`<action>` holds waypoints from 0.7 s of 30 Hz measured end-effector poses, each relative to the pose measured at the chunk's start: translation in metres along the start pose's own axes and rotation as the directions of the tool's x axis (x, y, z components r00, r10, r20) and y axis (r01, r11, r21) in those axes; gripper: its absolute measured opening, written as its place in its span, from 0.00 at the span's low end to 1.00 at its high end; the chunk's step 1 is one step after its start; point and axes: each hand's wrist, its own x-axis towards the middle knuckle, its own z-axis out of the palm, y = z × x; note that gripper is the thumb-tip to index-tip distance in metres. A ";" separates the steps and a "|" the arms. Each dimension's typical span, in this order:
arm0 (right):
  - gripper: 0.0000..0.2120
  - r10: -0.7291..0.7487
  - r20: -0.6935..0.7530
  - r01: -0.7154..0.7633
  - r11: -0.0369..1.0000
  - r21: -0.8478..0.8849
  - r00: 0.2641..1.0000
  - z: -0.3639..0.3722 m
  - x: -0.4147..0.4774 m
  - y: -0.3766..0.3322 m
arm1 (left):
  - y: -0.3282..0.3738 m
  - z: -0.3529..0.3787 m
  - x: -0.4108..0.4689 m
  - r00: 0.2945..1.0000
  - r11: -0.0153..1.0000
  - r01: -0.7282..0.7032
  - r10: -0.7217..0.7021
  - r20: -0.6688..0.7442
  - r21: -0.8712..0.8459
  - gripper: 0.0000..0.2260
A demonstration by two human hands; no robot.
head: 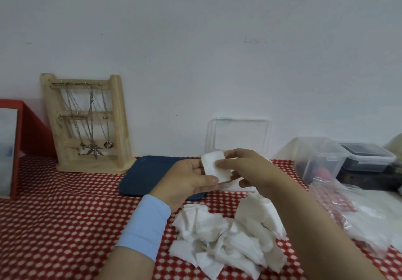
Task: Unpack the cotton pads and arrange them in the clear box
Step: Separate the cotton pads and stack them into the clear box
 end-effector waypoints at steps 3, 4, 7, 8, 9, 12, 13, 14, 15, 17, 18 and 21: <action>0.12 -0.024 0.053 0.019 0.997 0.080 0.998 -0.001 -0.001 0.002 | 0.001 -0.002 0.000 1.000 0.997 -0.008 0.008 -0.003 0.079 0.18; 0.09 -0.040 0.034 0.037 0.997 0.070 0.999 0.000 -0.001 0.003 | 0.000 -0.003 0.000 1.000 0.995 -0.016 0.016 -0.001 0.095 0.19; 0.05 -0.051 -0.025 0.054 0.992 0.115 0.998 0.006 0.000 0.003 | -0.001 -0.003 -0.002 0.999 0.995 -0.032 0.032 -0.004 0.091 0.18; 0.05 -0.053 -0.030 0.056 0.989 0.136 0.998 0.009 0.000 0.003 | -0.001 -0.003 -0.003 0.999 0.999 -0.031 0.032 -0.011 0.044 0.16; 0.04 -0.057 -0.028 0.061 0.987 0.146 0.998 0.013 -0.001 0.002 | -0.001 -0.003 -0.006 1.000 1.000 -0.028 0.028 -0.013 -0.010 0.13; 0.02 -0.089 -0.028 0.092 0.988 0.126 0.996 0.022 -0.003 0.000 | -0.004 -0.010 -0.015 0.996 0.999 -0.039 0.039 -0.083 -0.006 0.09; 0.02 -0.109 -0.046 0.113 0.987 0.111 0.993 0.024 -0.003 -0.001 | -0.006 -0.014 -0.017 0.990 0.999 -0.041 0.043 -0.133 0.019 0.10; 0.03 -0.140 -0.072 0.145 0.986 0.079 0.988 0.027 -0.002 0.000 | -0.009 -0.019 -0.020 0.981 0.999 -0.036 0.041 -0.188 0.030 0.10; 0.04 -0.182 -0.097 0.184 0.983 0.012 0.978 0.028 0.000 0.001 | -0.013 -0.024 -0.022 0.972 0.999 -0.032 0.038 -0.232 0.028 0.11; 0.05 -0.266 -0.056 0.246 0.939 -0.240 0.962 0.029 -0.001 0.002 | -0.019 -0.034 -0.029 0.952 0.999 -0.036 0.035 -0.303 0.003 0.11; 0.05 -0.278 0.028 0.266 0.880 -0.394 0.960 0.029 -0.002 0.002 | -0.022 -0.038 -0.032 0.941 0.999 -0.039 0.033 -0.336 -0.012 0.10; 0.08 -0.150 0.281 0.303 0.698 -0.649 0.948 0.033 -0.009 0.002 | -0.030 -0.043 -0.042 0.913 0.997 -0.035 0.005 -0.408 -0.066 0.07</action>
